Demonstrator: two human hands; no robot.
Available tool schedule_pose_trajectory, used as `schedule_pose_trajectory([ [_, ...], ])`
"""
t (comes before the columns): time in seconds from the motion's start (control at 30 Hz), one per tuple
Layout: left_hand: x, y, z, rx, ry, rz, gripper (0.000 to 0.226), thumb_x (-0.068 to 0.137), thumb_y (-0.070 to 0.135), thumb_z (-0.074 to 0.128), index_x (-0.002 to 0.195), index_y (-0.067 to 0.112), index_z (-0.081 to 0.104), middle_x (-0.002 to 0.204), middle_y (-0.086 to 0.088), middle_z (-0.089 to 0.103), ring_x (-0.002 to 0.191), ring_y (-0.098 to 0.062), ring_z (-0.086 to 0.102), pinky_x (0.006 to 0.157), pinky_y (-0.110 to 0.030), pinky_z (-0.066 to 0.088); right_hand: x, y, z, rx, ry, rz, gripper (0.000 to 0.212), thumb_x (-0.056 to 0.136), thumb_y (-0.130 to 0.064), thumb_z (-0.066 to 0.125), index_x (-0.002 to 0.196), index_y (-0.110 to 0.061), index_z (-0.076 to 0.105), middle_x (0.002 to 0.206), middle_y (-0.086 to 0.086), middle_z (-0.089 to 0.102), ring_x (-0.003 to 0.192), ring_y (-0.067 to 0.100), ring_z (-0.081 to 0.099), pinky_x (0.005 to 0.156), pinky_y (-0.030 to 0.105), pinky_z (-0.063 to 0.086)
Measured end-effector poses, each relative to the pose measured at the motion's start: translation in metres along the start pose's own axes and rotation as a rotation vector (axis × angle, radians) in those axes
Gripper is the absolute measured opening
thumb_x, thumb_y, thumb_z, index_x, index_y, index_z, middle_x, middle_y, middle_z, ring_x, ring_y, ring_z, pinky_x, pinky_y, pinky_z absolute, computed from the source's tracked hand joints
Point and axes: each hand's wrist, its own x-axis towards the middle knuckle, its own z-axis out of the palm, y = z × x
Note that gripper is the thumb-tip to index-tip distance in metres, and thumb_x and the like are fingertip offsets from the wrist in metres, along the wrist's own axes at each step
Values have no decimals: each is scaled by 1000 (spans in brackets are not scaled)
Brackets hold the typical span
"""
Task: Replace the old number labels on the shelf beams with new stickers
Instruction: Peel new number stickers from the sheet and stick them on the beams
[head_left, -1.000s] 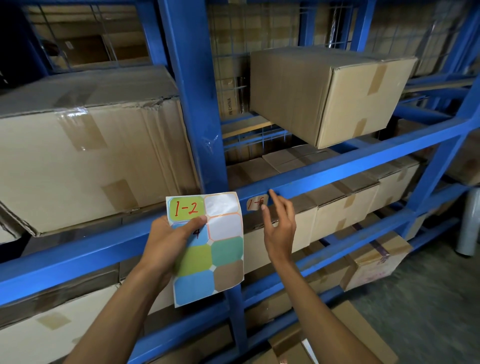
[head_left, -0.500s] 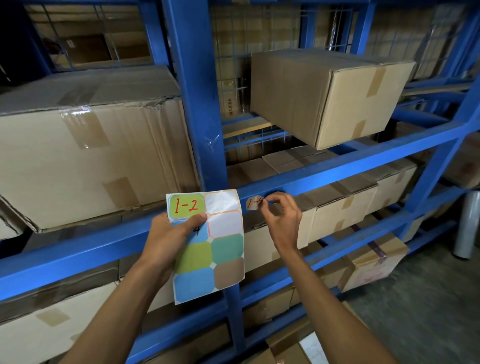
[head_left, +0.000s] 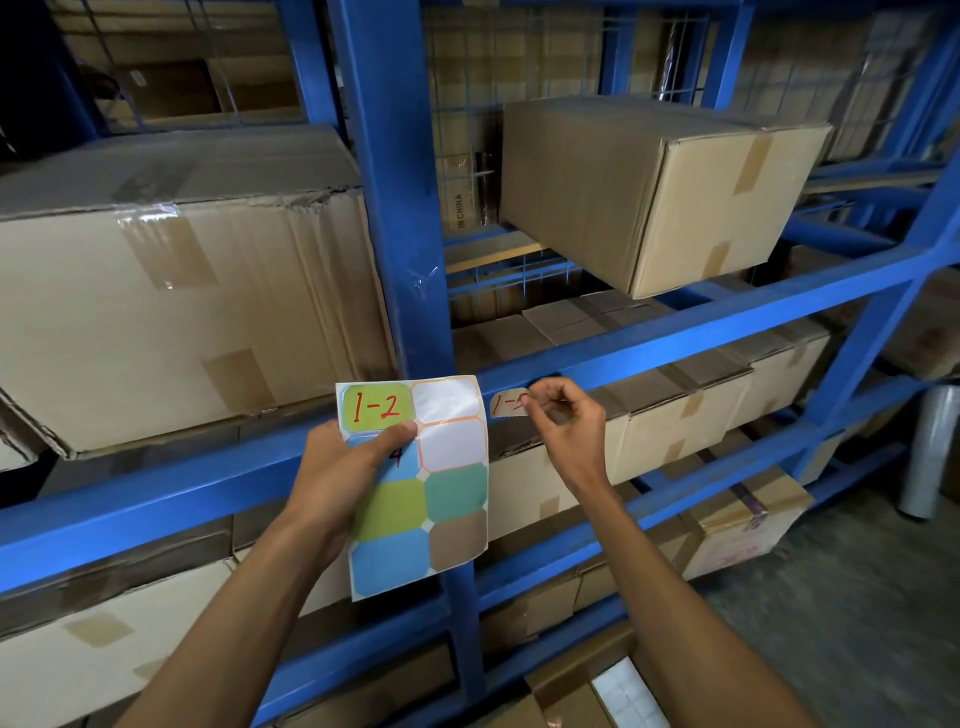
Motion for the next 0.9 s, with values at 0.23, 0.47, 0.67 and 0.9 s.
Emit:
schedule_pose_trajectory([
  [0.23, -1, -1, 3, 7, 6, -1, 24, 82, 26, 78, 101, 14, 72, 84, -6, 81, 72, -25, 77, 63, -36, 61, -3, -4, 4, -8, 84, -9, 22, 83, -16, 77, 85, -34, 65, 80, -22, 68, 78, -1, 64, 73, 7, 48],
  [0.47, -4, -2, -2, 1, 10, 5, 18, 82, 25, 78, 97, 16, 72, 81, -4, 81, 68, -22, 77, 59, -33, 59, -5, -2, 9, -42, 168, 1, 14, 82, -19, 78, 83, -24, 66, 75, -19, 67, 75, -1, 65, 67, 8, 50],
  [0.67, -7, -1, -3, 2, 11, 5, 20, 82, 26, 78, 98, 15, 72, 83, -5, 81, 70, -24, 77, 63, -36, 60, -6, -2, 12, -139, 224, 1, 13, 82, -18, 79, 84, -11, 68, 75, -10, 66, 74, -4, 65, 63, 9, 53],
  [0.9, -12, 3, -2, -7, 3, 5, 19, 82, 25, 78, 98, 16, 72, 79, -3, 80, 66, -20, 77, 52, -29, 58, -5, -5, 16, -67, 360, 101, 22, 73, -18, 86, 83, -13, 67, 77, -1, 69, 68, -1, 64, 63, 8, 50],
])
